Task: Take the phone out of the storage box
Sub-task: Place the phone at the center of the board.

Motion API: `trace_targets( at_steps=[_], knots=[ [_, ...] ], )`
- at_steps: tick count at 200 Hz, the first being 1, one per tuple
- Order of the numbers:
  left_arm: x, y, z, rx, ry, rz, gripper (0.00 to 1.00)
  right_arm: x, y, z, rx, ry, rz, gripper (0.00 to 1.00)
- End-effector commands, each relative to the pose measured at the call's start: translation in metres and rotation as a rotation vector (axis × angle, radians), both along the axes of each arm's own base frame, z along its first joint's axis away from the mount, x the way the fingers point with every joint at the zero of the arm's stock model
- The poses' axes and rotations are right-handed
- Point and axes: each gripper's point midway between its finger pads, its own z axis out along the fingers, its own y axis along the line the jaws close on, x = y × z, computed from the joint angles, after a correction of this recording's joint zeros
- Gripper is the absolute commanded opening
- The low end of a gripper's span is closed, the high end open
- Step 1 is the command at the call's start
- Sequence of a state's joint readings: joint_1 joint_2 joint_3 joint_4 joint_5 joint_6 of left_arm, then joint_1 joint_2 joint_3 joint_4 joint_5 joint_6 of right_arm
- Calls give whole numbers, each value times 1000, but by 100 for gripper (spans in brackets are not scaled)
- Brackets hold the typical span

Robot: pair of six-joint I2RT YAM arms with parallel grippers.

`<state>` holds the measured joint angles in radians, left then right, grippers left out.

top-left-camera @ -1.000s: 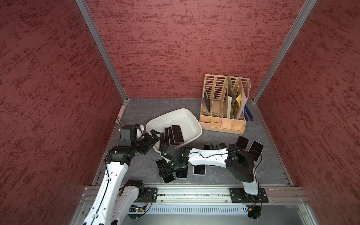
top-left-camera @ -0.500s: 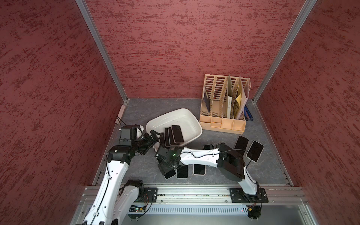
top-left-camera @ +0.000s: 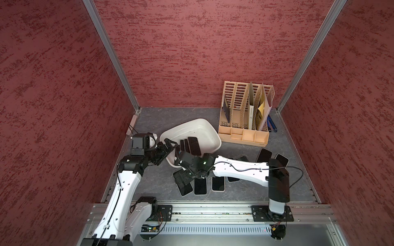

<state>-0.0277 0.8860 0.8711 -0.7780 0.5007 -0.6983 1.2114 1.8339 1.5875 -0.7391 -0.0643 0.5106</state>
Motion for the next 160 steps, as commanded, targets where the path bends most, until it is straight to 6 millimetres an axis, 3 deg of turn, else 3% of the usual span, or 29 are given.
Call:
trace_targets(
  at_steps=[1, 21, 65, 117, 160],
  knots=[
    [10, -1, 21, 0, -79, -23, 100, 20, -11, 20, 72, -10, -38, 98],
    [15, -6, 19, -18, -82, -48, 100, 50, -27, 31, 123, -5, -100, 98],
    [17, -10, 2, -50, -60, -54, 100, 117, -62, 13, 75, 43, -167, 98],
    [4, -15, -6, -72, -52, -80, 100, 168, -83, -23, -42, 99, -223, 99],
    [-10, -17, -14, -45, -43, -135, 100, 199, -89, -51, -98, 141, -251, 98]
  ],
)
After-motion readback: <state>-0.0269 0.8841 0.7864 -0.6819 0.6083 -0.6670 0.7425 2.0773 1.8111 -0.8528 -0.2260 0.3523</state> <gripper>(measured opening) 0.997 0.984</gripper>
